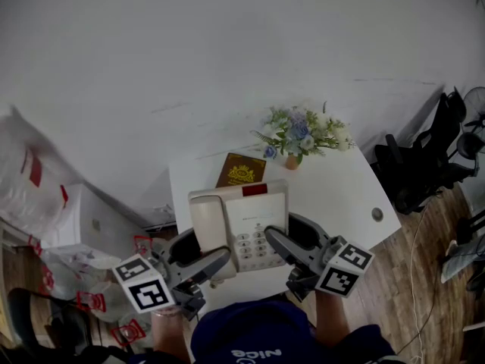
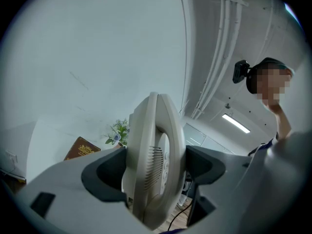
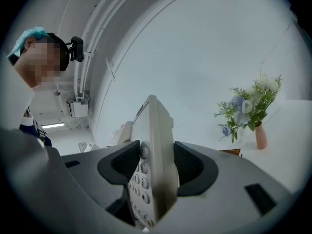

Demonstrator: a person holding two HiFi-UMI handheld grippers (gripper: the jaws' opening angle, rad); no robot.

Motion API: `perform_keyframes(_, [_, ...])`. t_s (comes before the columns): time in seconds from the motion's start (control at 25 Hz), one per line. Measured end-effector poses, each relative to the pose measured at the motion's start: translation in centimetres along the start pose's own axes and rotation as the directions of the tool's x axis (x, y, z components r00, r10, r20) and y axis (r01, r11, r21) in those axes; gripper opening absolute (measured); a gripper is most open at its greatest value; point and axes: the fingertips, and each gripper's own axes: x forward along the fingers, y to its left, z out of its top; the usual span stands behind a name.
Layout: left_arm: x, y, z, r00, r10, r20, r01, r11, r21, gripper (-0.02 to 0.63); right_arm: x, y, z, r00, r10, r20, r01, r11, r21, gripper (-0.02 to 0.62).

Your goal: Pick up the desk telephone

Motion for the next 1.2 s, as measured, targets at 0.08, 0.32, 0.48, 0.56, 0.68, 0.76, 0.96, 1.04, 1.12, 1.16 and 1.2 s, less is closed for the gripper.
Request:
perform_keyframes(0.08, [-0.1, -0.2, 0.4, 1.000, 0.004, 0.002, -0.004, 1.000, 0.017, 0.393, 0.2, 0.1, 0.2, 1.000, 0.010, 0.005, -0.010, 1.000, 0.003, 0.239])
perform_keyframes(0.32, [-0.8, -0.5, 0.9, 1.000, 0.010, 0.021, -0.010, 1.000, 0.020, 0.393, 0.6, 0.9, 0.5, 1.000, 0.027, 0.011, -0.026, 1.000, -0.004, 0.238])
perform_keyframes(0.48, [-1.0, -0.6, 1.2, 0.999, 0.009, 0.032, -0.009, 1.000, 0.026, 0.393, 0.7, 1.3, 0.7, 0.999, 0.035, 0.022, -0.035, 0.999, -0.012, 0.238])
perform_keyframes(0.56, [-1.2, -0.7, 1.2, 0.999, 0.010, 0.039, -0.011, 1.000, 0.022, 0.393, 0.7, 1.5, 0.7, 0.999, 0.035, 0.023, -0.035, 0.999, -0.014, 0.238])
perform_keyframes(0.68, [-1.5, -0.8, 1.4, 0.999, 0.009, 0.049, -0.010, 1.000, 0.020, 0.393, 0.8, 1.8, 0.9, 0.999, 0.037, 0.025, -0.036, 0.999, -0.026, 0.238])
perform_keyframes(0.76, [-1.6, -0.8, 1.4, 0.999, 0.008, 0.054, -0.009, 1.000, 0.022, 0.393, 0.9, 1.9, 0.9, 0.999, 0.038, 0.028, -0.037, 0.999, -0.031, 0.238])
perform_keyframes(0.96, [-1.7, -0.9, 1.5, 0.998, 0.008, 0.056, -0.010, 1.000, 0.025, 0.393, 0.9, 2.0, 0.9, 0.999, 0.039, 0.031, -0.038, 0.999, -0.031, 0.238])
perform_keyframes(1.04, [-1.6, -0.9, 1.5, 0.998, 0.008, 0.058, -0.010, 0.999, 0.031, 0.393, 0.9, 2.0, 0.9, 0.999, 0.040, 0.033, -0.039, 0.999, -0.032, 0.238])
perform_keyframes(1.12, [-1.6, -0.9, 1.5, 0.998, 0.007, 0.060, -0.009, 0.999, 0.036, 0.393, 0.9, 1.9, 0.9, 0.998, 0.043, 0.035, -0.042, 0.999, -0.034, 0.238])
perform_keyframes(1.16, [-1.5, -0.9, 1.5, 0.998, 0.006, 0.060, -0.009, 0.999, 0.037, 0.393, 0.8, 1.9, 0.9, 0.998, 0.045, 0.037, -0.043, 0.998, -0.036, 0.238])
perform_keyframes(1.2, [-1.5, -0.9, 1.4, 0.998, 0.006, 0.058, -0.009, 0.999, 0.038, 0.393, 0.8, 1.9, 0.9, 0.998, 0.047, 0.038, -0.045, 0.998, -0.038, 0.236])
